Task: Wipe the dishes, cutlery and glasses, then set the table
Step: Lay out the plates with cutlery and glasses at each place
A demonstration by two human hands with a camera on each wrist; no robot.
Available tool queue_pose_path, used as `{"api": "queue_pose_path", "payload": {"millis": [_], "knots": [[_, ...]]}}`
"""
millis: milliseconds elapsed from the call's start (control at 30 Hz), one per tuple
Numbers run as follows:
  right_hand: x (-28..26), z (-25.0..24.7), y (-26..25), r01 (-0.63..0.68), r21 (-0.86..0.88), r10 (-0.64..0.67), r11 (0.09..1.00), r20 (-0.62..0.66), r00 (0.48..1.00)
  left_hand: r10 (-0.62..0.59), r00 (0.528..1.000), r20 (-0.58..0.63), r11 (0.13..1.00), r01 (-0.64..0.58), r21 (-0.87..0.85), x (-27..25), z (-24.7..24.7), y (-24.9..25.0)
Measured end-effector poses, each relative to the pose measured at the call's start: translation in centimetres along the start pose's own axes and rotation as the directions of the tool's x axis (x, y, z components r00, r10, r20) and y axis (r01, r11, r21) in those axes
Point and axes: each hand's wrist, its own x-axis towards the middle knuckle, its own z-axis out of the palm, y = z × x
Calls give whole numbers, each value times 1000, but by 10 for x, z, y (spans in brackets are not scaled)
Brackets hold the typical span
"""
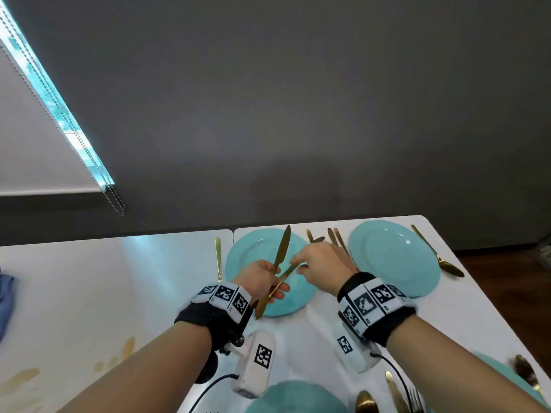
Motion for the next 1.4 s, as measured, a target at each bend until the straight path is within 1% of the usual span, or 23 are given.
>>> {"api": "queue_pose_path", "payload": {"millis": [100, 200, 300, 367, 467, 500, 533, 567, 600, 633, 667, 700, 733, 800, 867, 967, 1067, 1100, 1233, 1400], "knots": [[-22, 7, -33, 71, -63, -70, 996, 15, 997, 10, 998, 56, 996, -15, 93, -23, -14, -10], [-45, 15, -68, 125, -97, -124, 987, 17, 992, 2, 993, 117, 989, -19, 146, -48, -34, -28], [-62, 29, -104, 207, -111, -211, 972, -31, 977, 12, 984, 177, 978, -49, 203, -75, -58, -46], [-69, 38, -129, 224, -97, -233, 970, -90, 968, 5, 980, 199, 980, -44, 194, -89, -75, -57], [-74, 50, -159, 211, -158, -235, 965, -153, 960, -19, 985, 169, 987, -8, 161, -102, -102, -72], [-72, 55, -167, 185, -167, -208, 969, -137, 968, -25, 990, 139, 990, 4, 144, -105, -110, -75], [-71, 61, -176, 147, -177, -175, 973, -154, 972, -28, 995, 97, 992, 15, 128, -107, -119, -79], [-69, 64, -183, 130, -203, -169, 970, -189, 967, -27, 999, 44, 993, 22, 117, -109, -127, -82], [-68, 64, -190, 103, -184, -139, 978, -197, 970, -21, 1000, -14, 994, 22, 106, -109, -137, -84], [-66, 65, -195, 47, -111, -67, 993, -185, 980, -10, 997, -72, 996, 17, 88, -111, -147, -87], [-62, 67, -196, -38, -43, 31, 998, -141, 989, 2, 992, -129, 998, 6, 62, -110, -157, -90], [-57, 70, -195, -120, 28, 122, 992, -102, 987, 13, 983, -181, 999, -8, 32, -110, -166, -93], [-52, 71, -195, -202, 96, 208, 975, -59, 976, 18, 975, -224, 1000, -18, 1, -108, -175, -96], [-38, 76, -194, -329, 230, 339, 916, -1, 941, 10, 961, -275, 998, -25, -52, -104, -188, -100], [-17, 81, -193, -410, 320, 415, 854, 55, 908, 4, 951, -308, 997, -28, -73, -96, -197, -102], [21, 92, -190, -492, 374, 487, 786, 114, 866, 5, 934, -358, 996, -38, -85, -79, -203, -102], [55, 100, -187, -528, 376, 511, 761, 153, 846, 9, 918, -397, 996, -42, -74, -61, -208, -102], [65, 102, -186, -534, 382, 513, 755, 163, 843, 7, 914, -406, 997, -39, -71, -56, -210, -102], [101, 106, -185, -571, 289, 537, 769, 195, 821, -2, 901, -433, 998, -27, -61, -35, -215, -101], [133, 112, -181, -589, 327, 547, 739, 220, 808, -21, 895, -446, 997, -14, -75, -11, -222, -98]]}}
